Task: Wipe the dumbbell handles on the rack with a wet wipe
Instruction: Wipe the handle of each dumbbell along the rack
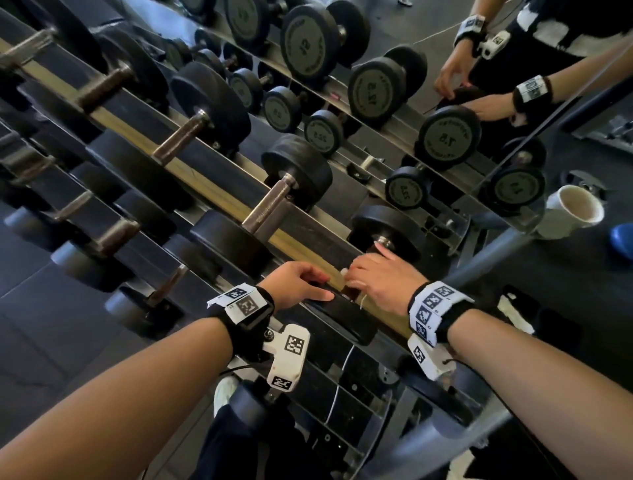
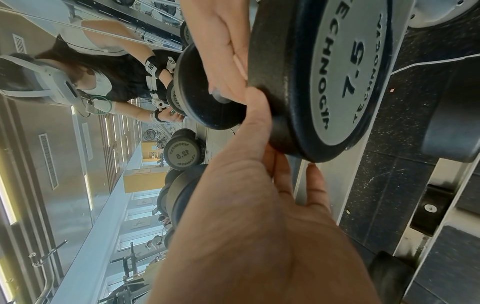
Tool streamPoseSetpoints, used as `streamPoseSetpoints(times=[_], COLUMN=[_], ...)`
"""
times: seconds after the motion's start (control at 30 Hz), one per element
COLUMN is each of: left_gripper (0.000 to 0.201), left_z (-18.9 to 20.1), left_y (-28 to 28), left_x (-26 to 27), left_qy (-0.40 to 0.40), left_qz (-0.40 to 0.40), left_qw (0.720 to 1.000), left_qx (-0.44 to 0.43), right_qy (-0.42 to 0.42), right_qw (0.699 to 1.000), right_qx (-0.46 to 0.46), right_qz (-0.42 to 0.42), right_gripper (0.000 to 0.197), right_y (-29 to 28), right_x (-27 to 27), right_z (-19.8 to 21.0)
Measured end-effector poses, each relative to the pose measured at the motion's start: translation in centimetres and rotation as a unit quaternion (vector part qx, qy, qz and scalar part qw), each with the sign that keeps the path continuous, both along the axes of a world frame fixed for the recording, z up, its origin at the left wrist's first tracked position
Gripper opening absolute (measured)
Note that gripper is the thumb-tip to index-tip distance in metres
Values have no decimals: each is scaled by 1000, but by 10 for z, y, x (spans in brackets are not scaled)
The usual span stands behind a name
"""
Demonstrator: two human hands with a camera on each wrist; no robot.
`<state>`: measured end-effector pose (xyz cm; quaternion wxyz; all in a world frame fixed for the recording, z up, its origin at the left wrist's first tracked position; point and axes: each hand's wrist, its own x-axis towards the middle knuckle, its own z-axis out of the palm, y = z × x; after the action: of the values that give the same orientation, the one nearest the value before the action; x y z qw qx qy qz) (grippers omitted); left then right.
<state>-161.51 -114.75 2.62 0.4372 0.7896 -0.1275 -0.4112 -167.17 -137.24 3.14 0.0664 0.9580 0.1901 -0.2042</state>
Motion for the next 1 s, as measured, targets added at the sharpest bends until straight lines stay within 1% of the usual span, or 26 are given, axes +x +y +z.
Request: streamPoseSetpoints(times=[0.07, 0.13, 0.17, 0.27, 0.3, 0.37, 0.43, 0.47, 0.5, 0.53, 0.6, 0.67, 0.7, 0.73, 0.77, 0.83, 0.87, 0.93, 1.0], left_gripper=[27, 27, 27, 28, 28, 28, 27, 27, 27, 27, 27, 27, 27, 27, 26, 25, 25, 24, 25], left_z=[1, 1, 1, 2, 2, 3, 4, 4, 4, 4, 5, 6, 7, 8, 10, 11, 12, 13, 14], left_y=[0, 1, 1, 0, 1, 1, 0, 0, 0, 0, 0, -1, -1, -1, -1, -1, -1, -1, -2], left_x=[0, -1, -1, -1, -1, 0, 0, -1, 0, 0, 0, 0, 0, 0, 0, -1, 0, -1, -1], left_qy=[3, 4, 3, 0, 0, 1, 5, 4, 2, 1, -5, -7, -6, -7, -6, -4, -5, -10, -21], left_qz=[0, 4, 5, 3, 2, 0, -5, -7, -6, -5, -3, -6, -8, -10, -12, -16, -18, -24, -31], left_qw=[1000, 1000, 1000, 1000, 1000, 1000, 1000, 1000, 1000, 1000, 1000, 1000, 1000, 1000, 1000, 1000, 1000, 999, 999], left_qx=[-1, -1, -2, 2, 3, 5, 7, 9, 11, 11, 11, 14, 16, 18, 19, 20, 21, 26, 34], right_qy=[-24, -31, -23, 36, 34, -5, -44, -53, -52, -42, -2, 26, 20, 6, -8, -8, -2, 21, 41], right_qw=[999, 998, 998, 999, 999, 1000, 998, 997, 997, 998, 1000, 997, 997, 998, 999, 996, 994, 992, 991], right_qx=[-37, -58, -51, -3, 0, -18, -25, -15, -7, 1, 21, 56, 61, 55, 43, 21, 21, 58, 102], right_qz=[-9, -26, -12, 15, 18, 18, -30, -55, -61, -43, 22, 35, 33, 18, -17, -90, -107, -109, -76], right_gripper=[42, 42, 43, 51, 53, 49, 42, 41, 42, 45, 59, 65, 68, 71, 71, 68, 68, 75, 75], right_y=[-5, -4, -2, 1, -3, -10, -15, -14, -11, -7, 2, 4, 0, -5, -10, -14, -11, -3, 2], right_x=[11, 11, 7, -7, -6, 3, 12, 13, 11, 6, -9, -17, -13, -7, 2, 10, 9, -6, -24], right_z=[3, 1, -3, -10, -9, -8, -8, -8, -9, -11, -16, -13, -9, -6, -1, 9, 10, 7, 3])
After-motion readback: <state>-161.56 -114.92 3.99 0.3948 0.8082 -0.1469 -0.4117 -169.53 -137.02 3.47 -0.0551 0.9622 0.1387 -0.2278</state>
